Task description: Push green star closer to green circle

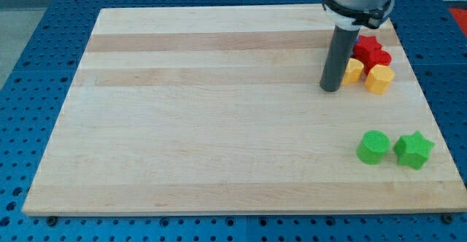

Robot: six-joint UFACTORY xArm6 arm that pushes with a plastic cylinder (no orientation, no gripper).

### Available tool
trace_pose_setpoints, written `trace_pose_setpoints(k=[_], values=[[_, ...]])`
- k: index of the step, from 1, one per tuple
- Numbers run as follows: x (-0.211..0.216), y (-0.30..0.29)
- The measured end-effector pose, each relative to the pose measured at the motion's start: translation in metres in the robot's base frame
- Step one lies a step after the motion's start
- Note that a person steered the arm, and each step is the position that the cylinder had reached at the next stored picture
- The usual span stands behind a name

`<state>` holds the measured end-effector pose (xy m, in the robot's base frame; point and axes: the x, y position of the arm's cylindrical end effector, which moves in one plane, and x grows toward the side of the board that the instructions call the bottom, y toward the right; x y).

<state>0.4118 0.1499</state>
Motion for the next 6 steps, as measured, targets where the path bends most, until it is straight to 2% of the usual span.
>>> trace_pose_setpoints(k=[2,4,6], values=[[-0.013,0.016],[0.014,0.026],[0.042,0.122]])
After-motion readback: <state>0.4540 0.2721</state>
